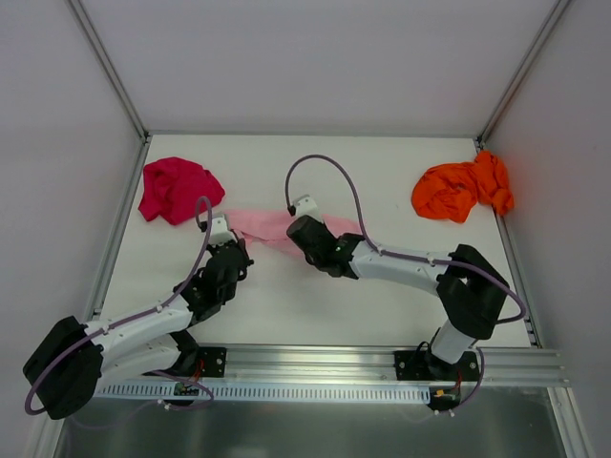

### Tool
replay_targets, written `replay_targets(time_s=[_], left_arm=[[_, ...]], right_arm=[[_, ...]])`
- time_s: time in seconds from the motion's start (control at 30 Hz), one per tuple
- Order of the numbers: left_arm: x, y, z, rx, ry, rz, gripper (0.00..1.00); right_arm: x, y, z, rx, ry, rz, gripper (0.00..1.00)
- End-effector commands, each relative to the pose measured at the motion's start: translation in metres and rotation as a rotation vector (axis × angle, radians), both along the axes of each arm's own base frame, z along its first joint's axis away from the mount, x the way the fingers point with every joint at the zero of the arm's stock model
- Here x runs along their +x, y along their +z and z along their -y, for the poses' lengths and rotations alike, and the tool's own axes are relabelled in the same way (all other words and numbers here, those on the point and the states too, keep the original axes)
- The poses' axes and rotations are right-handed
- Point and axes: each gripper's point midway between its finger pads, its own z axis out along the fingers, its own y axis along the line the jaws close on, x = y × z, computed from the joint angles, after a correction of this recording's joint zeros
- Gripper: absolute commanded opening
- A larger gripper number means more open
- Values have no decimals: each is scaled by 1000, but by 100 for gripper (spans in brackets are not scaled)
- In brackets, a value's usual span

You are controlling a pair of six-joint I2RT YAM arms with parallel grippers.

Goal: Fold and stack the t-shirts
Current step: Flatten out the tshirt

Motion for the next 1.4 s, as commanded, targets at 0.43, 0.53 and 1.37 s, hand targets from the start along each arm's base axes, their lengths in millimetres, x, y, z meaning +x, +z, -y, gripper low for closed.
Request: replay_targets(time_s=[0.43, 0.53, 1.37], left_arm=[[10, 48, 4, -14, 4, 99, 0], [9, 52, 2, -10, 9, 101, 0], [12, 48, 9, -2, -16, 88, 0]], right_arm=[[74, 203, 85, -24, -335, 322, 1], [76, 219, 89, -34, -342, 346, 1], [46, 112, 101, -52, -352, -41, 53]])
